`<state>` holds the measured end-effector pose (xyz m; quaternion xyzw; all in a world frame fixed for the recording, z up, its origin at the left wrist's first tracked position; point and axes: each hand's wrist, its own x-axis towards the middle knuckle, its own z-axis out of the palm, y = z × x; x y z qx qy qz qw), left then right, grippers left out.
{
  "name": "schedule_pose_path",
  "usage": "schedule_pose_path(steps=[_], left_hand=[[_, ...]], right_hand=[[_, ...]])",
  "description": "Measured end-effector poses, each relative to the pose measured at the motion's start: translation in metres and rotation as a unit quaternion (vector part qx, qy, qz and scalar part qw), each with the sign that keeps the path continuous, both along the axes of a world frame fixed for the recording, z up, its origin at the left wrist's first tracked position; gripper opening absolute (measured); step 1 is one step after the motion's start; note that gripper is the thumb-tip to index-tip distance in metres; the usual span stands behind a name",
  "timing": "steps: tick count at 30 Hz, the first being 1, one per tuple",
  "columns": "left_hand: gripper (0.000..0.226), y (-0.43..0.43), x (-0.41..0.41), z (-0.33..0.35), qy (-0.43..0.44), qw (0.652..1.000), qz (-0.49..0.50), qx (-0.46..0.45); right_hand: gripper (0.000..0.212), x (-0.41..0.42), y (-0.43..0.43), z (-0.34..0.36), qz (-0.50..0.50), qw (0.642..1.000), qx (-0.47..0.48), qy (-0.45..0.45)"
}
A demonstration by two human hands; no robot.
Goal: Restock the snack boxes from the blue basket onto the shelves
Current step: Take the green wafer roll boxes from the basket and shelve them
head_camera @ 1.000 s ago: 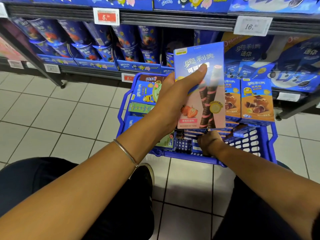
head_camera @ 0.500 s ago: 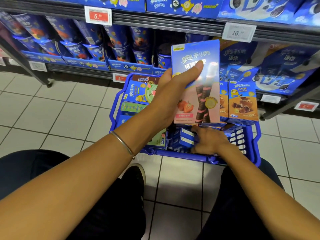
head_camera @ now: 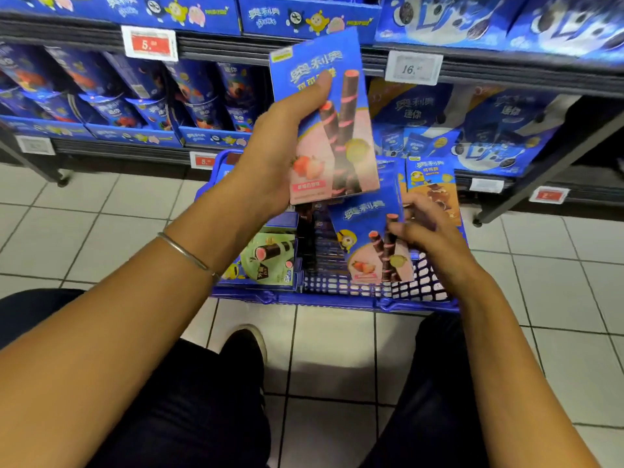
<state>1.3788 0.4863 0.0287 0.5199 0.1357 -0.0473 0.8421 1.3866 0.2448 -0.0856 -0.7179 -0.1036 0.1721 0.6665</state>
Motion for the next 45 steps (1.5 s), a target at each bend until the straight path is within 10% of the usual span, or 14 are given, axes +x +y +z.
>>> schedule_pose_path(steps=[5,11,22,27,45], left_hand=[[0.019,0.018,0.001,0.008,-0.016,0.998,0.036,0.044],[0.017,0.017,0.008,-0.007,0.032,0.987,0.097,0.125],[0.090,-0.002,0.005,-0.012,0.061,0.977,0.070,0.194],[0.087,-0.011,-0.005,-0.009,0.022,0.998,0.019,0.046],[0.071,0.015,0.039,-0.029,0.001,0.998,-0.056,-0.028]], right_hand=[[0.011,0.005,0.010,0.030,-0.100,0.960,0.243,0.099],[0.037,0.004,0.039,0.086,-0.136,0.917,0.364,0.095],[0.014,0.002,0.086,0.115,-0.100,0.926,0.324,0.167],[0.023,-0.002,0.100,0.095,-0.060,0.933,0.290,0.203],[0.037,0.038,0.116,0.077,-0.064,0.955,0.201,0.210]])
